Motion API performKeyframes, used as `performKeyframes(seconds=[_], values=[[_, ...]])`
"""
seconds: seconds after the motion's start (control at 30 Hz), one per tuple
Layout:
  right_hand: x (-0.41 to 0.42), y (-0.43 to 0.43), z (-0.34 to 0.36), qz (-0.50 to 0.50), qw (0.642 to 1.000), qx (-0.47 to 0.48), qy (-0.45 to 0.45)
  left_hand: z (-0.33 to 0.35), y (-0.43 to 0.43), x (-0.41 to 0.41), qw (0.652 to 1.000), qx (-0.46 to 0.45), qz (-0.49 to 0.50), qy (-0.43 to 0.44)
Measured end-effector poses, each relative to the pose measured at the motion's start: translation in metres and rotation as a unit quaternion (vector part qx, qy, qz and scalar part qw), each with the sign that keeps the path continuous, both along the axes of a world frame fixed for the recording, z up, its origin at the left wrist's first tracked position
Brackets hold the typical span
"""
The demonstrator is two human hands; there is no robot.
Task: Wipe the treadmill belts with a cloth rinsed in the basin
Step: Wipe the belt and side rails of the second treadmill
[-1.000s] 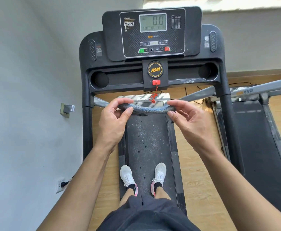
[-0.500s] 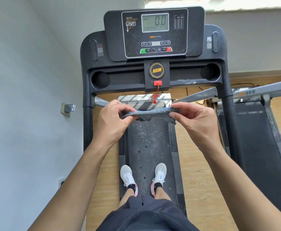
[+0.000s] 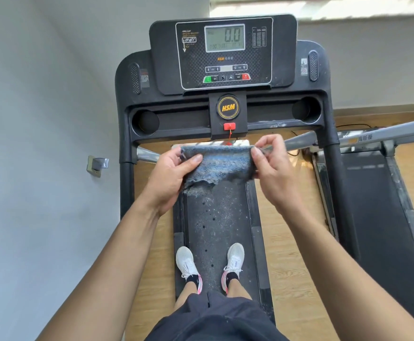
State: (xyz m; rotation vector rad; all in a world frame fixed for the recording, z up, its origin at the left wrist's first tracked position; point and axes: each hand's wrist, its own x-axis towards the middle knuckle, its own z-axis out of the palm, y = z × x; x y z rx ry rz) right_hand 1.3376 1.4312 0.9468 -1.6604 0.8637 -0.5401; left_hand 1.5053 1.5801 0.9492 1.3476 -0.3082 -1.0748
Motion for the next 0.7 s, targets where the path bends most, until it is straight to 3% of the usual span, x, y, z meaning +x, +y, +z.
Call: performKeyframes(seconds=[0.1, 0.2, 0.33, 0.53, 0.6, 0.7], values=[[0.001, -0.001, -0.019, -0.032, 0.994, -0.092, 0.049, -0.008, 0.003, 0.001, 0.999, 0.044, -0.006, 0.022], [-0.003, -0.001, -0.025, -0.022, 0.994, -0.096, 0.053, -0.006, 0.005, 0.001, 0.998, 0.042, 0.005, 0.054], [-0.009, 0.0, -0.027, 0.001, 0.997, 0.075, -0.011, -0.002, 0.006, -0.002, 0.997, 0.02, 0.032, 0.069], [-0.016, 0.009, -0.018, 0.008, 0.942, 0.304, -0.142, -0.003, 0.005, -0.009, 0.996, 0.028, 0.06, 0.052], [-0.015, 0.013, -0.019, -0.005, 0.95, 0.28, -0.139, -0.002, 0.002, -0.016, 0.996, 0.033, 0.069, 0.053], [-0.014, 0.015, -0.024, -0.017, 0.987, 0.136, -0.078, -0.003, 0.003, -0.025, 0.998, 0.026, 0.029, 0.039]])
